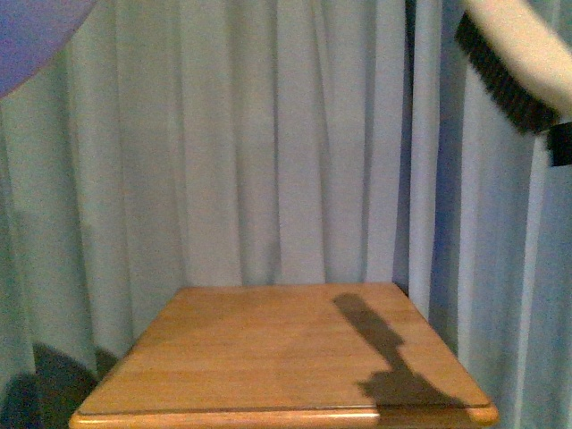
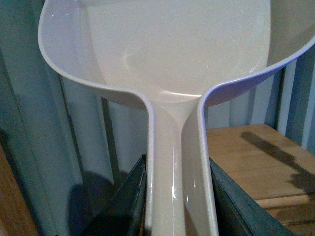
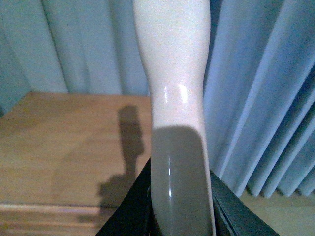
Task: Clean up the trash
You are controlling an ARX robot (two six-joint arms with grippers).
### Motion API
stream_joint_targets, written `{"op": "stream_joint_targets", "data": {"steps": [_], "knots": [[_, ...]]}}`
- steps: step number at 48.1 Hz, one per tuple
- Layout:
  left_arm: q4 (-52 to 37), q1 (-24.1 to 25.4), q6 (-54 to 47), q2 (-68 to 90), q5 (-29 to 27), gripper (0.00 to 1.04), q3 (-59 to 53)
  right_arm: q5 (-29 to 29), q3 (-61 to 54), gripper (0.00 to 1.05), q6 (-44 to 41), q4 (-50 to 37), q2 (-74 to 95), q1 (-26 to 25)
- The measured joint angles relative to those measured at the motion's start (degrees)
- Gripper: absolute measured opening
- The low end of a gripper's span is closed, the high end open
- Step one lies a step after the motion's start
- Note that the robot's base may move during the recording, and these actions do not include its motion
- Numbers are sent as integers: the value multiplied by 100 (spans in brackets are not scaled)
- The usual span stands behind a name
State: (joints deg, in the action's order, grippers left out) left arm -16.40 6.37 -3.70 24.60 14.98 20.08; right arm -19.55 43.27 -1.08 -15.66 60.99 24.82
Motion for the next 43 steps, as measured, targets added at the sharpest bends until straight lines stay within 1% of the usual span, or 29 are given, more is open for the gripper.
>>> {"op": "stream_joint_targets", "data": {"steps": [3, 8, 12, 18, 27, 43], "knots": [[0, 0, 0, 0, 0, 29, 0, -142, -404, 19, -219, -256, -636, -35], [0, 0, 0, -2, 0, 29, 0, -297, -793, 19, -413, -398, -1298, -52], [0, 0, 2, 0, 0, 29, 0, -387, -1078, 19, -487, -378, -1816, -107], [0, 0, 2, -2, 0, 29, 0, -424, -1458, 19, -494, -251, -2411, -317], [0, 0, 2, 0, 0, 29, 0, -494, -1764, 19, -476, -223, -2750, -516], [0, -15, 0, 0, 46, 29, -2, -555, -1825, 19, -472, -223, -2833, -573]]}}
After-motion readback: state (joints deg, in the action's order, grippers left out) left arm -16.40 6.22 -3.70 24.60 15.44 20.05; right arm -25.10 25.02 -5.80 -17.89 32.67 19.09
